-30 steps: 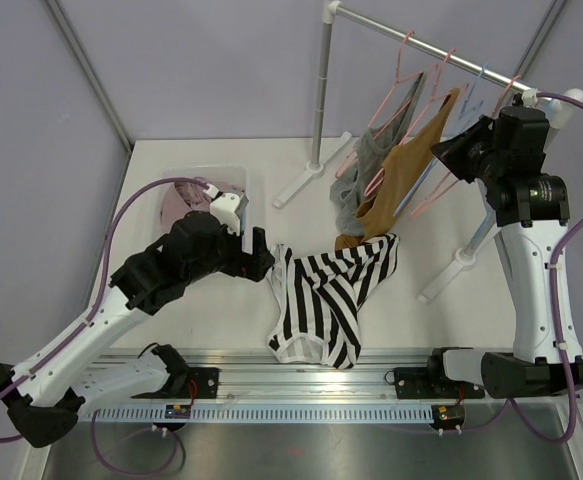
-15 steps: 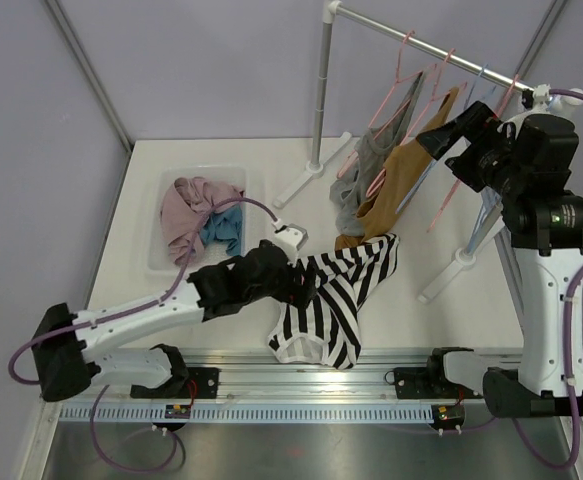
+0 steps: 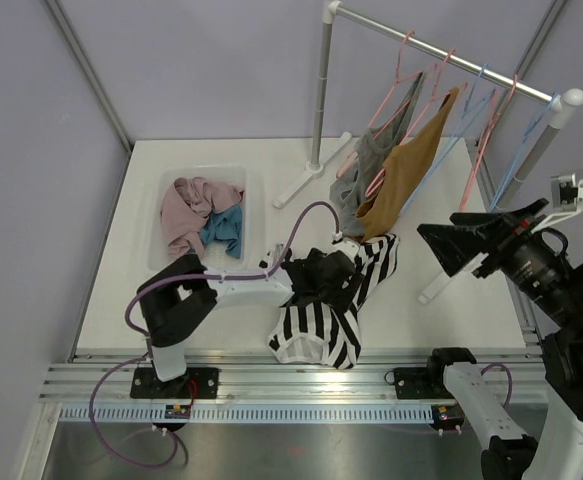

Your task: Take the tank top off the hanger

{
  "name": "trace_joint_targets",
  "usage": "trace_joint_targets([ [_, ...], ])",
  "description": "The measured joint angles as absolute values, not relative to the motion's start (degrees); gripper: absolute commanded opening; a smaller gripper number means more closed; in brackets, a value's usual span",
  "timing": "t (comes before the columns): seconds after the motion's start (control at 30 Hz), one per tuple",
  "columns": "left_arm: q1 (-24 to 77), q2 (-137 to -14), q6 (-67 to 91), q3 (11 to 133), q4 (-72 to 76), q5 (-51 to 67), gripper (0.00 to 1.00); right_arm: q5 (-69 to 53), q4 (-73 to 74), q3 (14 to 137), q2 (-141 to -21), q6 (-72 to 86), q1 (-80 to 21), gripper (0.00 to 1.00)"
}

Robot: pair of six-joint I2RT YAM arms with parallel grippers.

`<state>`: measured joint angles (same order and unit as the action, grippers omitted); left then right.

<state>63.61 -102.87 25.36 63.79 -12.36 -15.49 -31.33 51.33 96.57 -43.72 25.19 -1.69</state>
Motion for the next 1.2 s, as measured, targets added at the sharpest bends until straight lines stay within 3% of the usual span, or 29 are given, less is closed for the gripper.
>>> trace_joint_targets([
  [0.03, 63.88, -104.64, 25.50, 64.79, -12.40, -16.36, 0.99, -32.34, 51.59, 96.03, -42.59, 24.51, -1.69, 1.00],
  [0.1, 64.55, -107.72, 25.98, 66.13, -12.67, -17.56, 0.79, -33.93, 52.56, 95.22, -40.84, 22.92, -1.69, 0.99],
  [0.13, 64.93, -109.03, 26.44, 66.61, -12.51, -17.89, 0.62, -34.39, 52.99, 94.94, -40.34, 22.24, -1.69, 0.99],
  [0.17, 65.25, -109.56, 26.94, 67.40, -12.16, -18.17, 0.30, -34.74, 53.25, 94.59, -40.03, 21.74, -1.69, 1.00],
  [0.3, 66.37, -110.96, 28.01, 68.51, -10.81, -19.44, 0.00, -35.48, 54.41, 94.02, -39.48, 20.27, -1.69, 0.99],
  [0.53, 67.18, -102.96, 30.15, 61.21, -13.15, -23.70, 0.00, -35.57, 55.53, 94.04, -38.41, 19.16, -1.69, 0.99],
  [0.8, 67.20, -76.88, 30.13, 58.11, -21.12, -32.95, 0.00, -35.48, 55.18, 94.02, -37.60, 19.27, -1.69, 0.99],
  [1.0, 65.60, -68.20, 29.82, 66.46, -32.21, -41.87, 0.00, -35.46, 54.74, 94.02, -37.60, 19.62, -1.69, 0.99],
  [1.2, 55.02, -67.61, 26.30, 79.05, -42.57, -43.62, 0.00, -35.48, 53.78, 93.93, -37.60, 19.92, -1.69, 1.00],
])
